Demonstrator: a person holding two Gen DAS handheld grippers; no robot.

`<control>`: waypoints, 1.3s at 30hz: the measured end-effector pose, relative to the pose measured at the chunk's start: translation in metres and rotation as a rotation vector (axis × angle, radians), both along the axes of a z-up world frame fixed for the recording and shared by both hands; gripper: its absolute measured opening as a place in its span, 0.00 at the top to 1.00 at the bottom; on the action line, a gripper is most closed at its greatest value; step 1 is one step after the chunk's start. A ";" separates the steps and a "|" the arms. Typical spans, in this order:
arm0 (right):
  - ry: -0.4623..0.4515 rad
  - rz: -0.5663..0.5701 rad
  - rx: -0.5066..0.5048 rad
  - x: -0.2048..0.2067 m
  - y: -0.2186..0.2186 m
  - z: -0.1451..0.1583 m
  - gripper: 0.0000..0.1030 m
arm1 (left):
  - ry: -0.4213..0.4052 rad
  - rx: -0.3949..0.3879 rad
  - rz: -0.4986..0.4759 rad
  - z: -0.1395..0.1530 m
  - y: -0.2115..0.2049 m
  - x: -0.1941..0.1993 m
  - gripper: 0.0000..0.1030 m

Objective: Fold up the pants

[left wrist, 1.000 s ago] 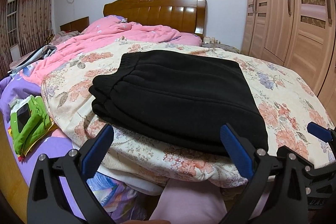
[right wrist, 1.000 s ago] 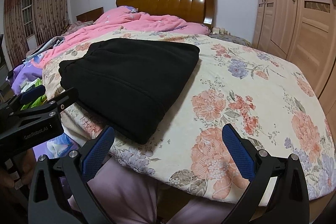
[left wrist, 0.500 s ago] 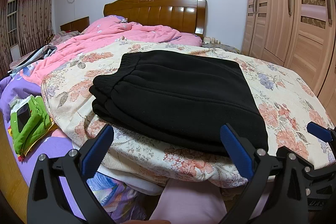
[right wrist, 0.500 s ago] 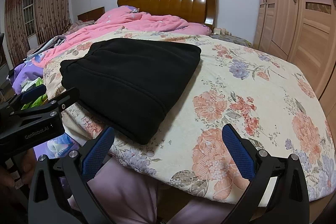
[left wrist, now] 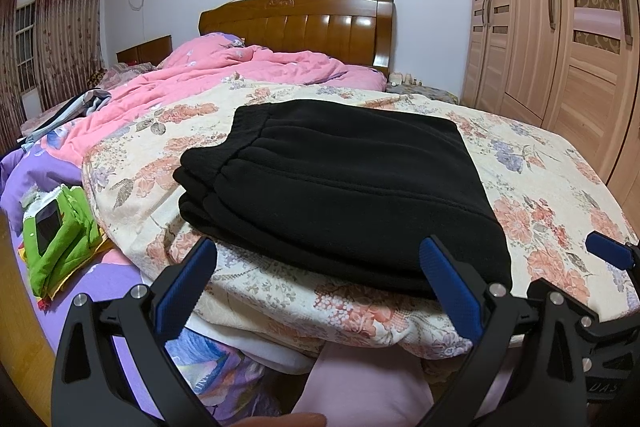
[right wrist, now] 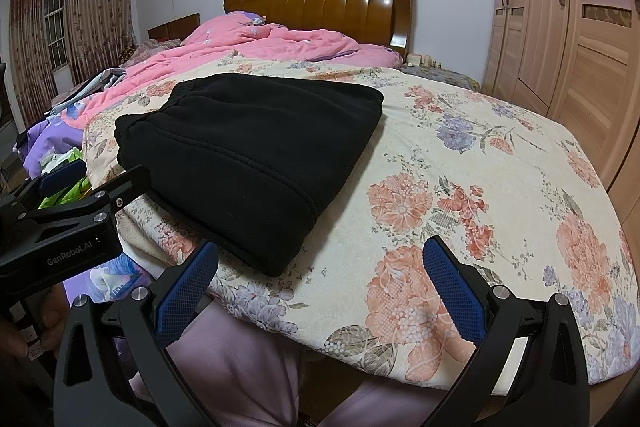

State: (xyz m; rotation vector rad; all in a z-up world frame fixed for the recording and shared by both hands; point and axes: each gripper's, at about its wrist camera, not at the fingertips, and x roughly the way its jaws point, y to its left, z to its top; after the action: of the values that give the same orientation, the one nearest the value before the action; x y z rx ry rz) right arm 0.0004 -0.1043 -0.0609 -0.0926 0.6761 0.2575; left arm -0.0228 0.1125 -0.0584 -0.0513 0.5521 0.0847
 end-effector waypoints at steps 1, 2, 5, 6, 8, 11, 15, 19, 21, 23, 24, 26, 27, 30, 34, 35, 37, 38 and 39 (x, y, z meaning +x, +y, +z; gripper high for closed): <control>0.000 0.000 0.000 0.000 0.000 0.000 0.04 | 0.000 0.000 0.000 0.000 0.000 0.000 0.02; 0.000 -0.001 0.000 0.000 0.000 0.000 0.04 | 0.000 0.000 0.000 0.000 0.000 0.000 0.02; 0.001 0.000 0.000 0.000 0.000 0.000 0.04 | 0.001 0.001 0.002 0.000 0.000 0.000 0.02; 0.002 0.001 0.001 0.001 0.000 0.000 0.04 | 0.001 0.000 0.003 0.000 -0.001 0.000 0.02; 0.003 0.002 0.002 0.001 -0.001 0.000 0.04 | 0.004 0.003 0.003 -0.001 -0.001 0.000 0.02; 0.003 0.002 0.001 0.002 0.000 0.000 0.04 | 0.006 0.003 0.004 -0.001 -0.002 0.000 0.02; 0.003 0.002 0.001 0.001 0.000 0.000 0.04 | 0.005 0.004 0.004 -0.001 -0.001 0.000 0.02; 0.004 0.002 0.002 0.001 0.000 0.000 0.04 | 0.001 0.019 0.012 -0.001 -0.003 -0.001 0.02; 0.003 0.002 0.002 0.001 0.000 0.000 0.04 | -0.005 0.032 0.015 0.000 -0.005 -0.002 0.02; 0.004 0.002 0.002 0.001 -0.001 0.000 0.04 | -0.014 0.047 0.013 0.001 -0.007 -0.003 0.02; 0.003 0.003 0.002 0.001 -0.001 0.000 0.04 | -0.017 0.051 0.011 0.001 -0.008 -0.004 0.02; 0.003 0.002 0.003 0.001 -0.001 0.000 0.04 | -0.028 0.070 0.011 0.003 -0.011 -0.005 0.02; 0.003 0.003 0.002 0.001 -0.001 0.000 0.04 | -0.034 0.081 0.013 0.003 -0.012 -0.006 0.02; 0.004 0.002 0.003 0.001 -0.001 0.000 0.04 | -0.049 0.109 0.020 0.005 -0.016 -0.008 0.02; 0.004 0.003 0.004 0.001 -0.002 0.000 0.04 | -0.064 0.117 0.010 0.007 -0.018 -0.010 0.02; 0.004 0.003 0.004 0.002 -0.002 -0.001 0.04 | -0.060 0.116 0.009 0.007 -0.018 -0.009 0.02; 0.005 0.003 0.005 0.002 -0.002 -0.001 0.04 | -0.039 0.122 0.027 0.003 -0.017 -0.007 0.02; 0.005 0.002 0.006 0.001 -0.002 -0.001 0.04 | -0.029 0.120 0.032 0.002 -0.016 -0.006 0.01; 0.006 0.002 0.007 0.001 -0.002 -0.001 0.04 | -0.019 0.110 0.032 0.000 -0.014 -0.005 0.02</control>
State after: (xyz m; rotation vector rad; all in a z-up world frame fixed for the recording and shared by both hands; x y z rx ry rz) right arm 0.0012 -0.1060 -0.0618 -0.0857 0.6810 0.2619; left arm -0.0275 0.0980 -0.0580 0.0466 0.5269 0.1456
